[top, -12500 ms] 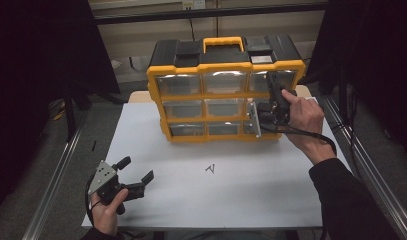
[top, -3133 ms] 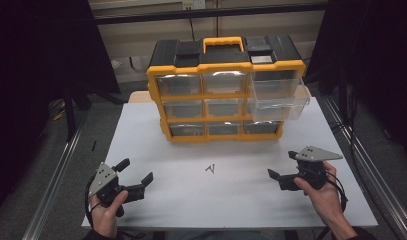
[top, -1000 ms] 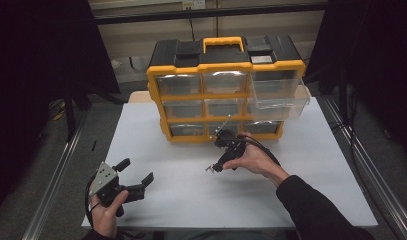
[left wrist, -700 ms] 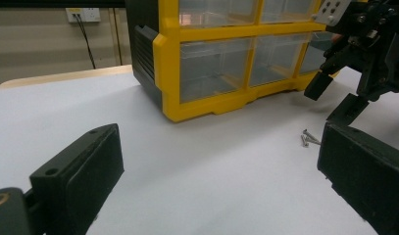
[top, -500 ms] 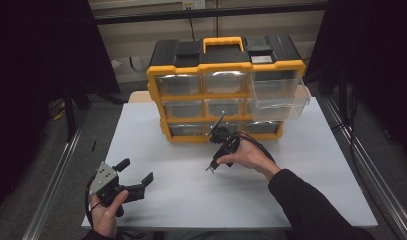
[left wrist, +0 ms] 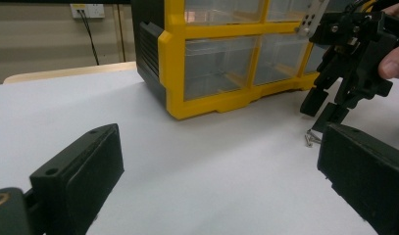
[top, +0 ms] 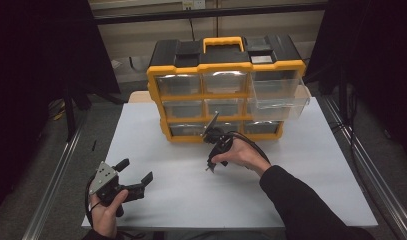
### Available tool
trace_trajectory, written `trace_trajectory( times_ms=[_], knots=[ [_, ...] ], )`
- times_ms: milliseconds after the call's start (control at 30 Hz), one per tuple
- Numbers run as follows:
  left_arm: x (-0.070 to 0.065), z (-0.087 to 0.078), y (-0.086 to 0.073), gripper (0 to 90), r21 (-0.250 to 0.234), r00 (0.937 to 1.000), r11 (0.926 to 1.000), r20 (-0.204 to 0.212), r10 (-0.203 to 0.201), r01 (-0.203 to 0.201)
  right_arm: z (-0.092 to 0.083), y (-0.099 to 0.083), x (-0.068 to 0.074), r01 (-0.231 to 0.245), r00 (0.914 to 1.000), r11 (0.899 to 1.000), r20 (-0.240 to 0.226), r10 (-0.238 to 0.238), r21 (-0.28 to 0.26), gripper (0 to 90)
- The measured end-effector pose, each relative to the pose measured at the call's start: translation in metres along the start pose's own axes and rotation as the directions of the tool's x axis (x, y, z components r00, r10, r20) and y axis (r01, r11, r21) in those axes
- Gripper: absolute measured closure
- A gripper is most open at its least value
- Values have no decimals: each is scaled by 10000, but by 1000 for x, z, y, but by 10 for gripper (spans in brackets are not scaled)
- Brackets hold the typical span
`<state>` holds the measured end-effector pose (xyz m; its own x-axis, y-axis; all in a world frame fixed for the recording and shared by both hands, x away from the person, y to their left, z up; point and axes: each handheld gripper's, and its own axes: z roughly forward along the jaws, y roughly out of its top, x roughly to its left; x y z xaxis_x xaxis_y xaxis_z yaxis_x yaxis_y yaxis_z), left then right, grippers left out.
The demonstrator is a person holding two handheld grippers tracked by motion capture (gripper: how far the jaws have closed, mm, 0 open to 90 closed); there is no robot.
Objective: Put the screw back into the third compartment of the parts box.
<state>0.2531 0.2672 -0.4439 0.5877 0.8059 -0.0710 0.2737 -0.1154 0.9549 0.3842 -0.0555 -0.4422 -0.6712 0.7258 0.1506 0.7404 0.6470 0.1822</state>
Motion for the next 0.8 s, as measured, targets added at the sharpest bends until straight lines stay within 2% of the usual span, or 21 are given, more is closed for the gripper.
trace_trajectory(
  times_ms=[33,67,100,167,200,333,367,400,500,533,567,600,667,700,733,800],
  knots=[
    [0,0,0,32,-3,10000,10000,-1,-3,3,1,0,1,11,10000,10000,-89,-11,-66,443],
    [0,0,0,31,-10,10000,10000,0,-6,6,1,1,0,268,9996,9996,-54,-268,-101,467],
    [0,0,0,32,-12,10000,10000,-3,-10,10,1,1,2,-31,9999,10000,-114,31,5,486],
    [0,0,0,32,-5,10000,10000,-4,-6,6,1,2,2,-85,9996,9999,-262,87,97,535],
    [0,0,0,32,-5,10000,10000,1,-3,3,3,3,1,263,9993,9995,-261,-268,-191,547],
    [0,0,0,32,-8,10000,10000,4,-8,8,5,3,1,310,9993,9993,-180,-314,-205,607],
    [0,0,0,32,-26,10000,10000,4,-28,28,6,4,3,87,9999,9999,-119,-88,-118,631],
    [-1,1,0,32,-115,9999,9998,13,-138,139,7,4,2,169,9998,9998,-68,-170,-125,649],
    [0,0,0,32,-100,9999,9999,14,-123,123,8,5,4,-10,9999,9999,-166,8,-120,673],
    [0,0,0,32,-109,9999,9999,33,-97,97,8,5,4,158,9999,9999,7,-158,-59,685],
    [1,0,0,32,-60,10000,10000,43,-2,2,8,4,4,176,9998,9998,43,-175,-96,692],
    [0,0,0,32,-97,9999,9999,-14,-107,106,8,4,4,156,9999,9997,-65,-157,-185,696],
    [0,0,0,32,-23,10000,10000,14,-22,22,8,3,3,288,9996,9995,87,-287,-105,707],
    [-1,0,0,32,-86,9999,9999,15,-103,103,8,3,3,356,9993,9993,75,-355,-139,698],
    [0,0,0,32,-118,9999,9999,82,-99,100,7,2,4,176,9997,9998,-171,-177,-80,689],
    [0,0,0,32,-11,10000,10000,23,-3,3,7,1,4,287,9996,9996,-58,-288,-44,682]
  ],
)
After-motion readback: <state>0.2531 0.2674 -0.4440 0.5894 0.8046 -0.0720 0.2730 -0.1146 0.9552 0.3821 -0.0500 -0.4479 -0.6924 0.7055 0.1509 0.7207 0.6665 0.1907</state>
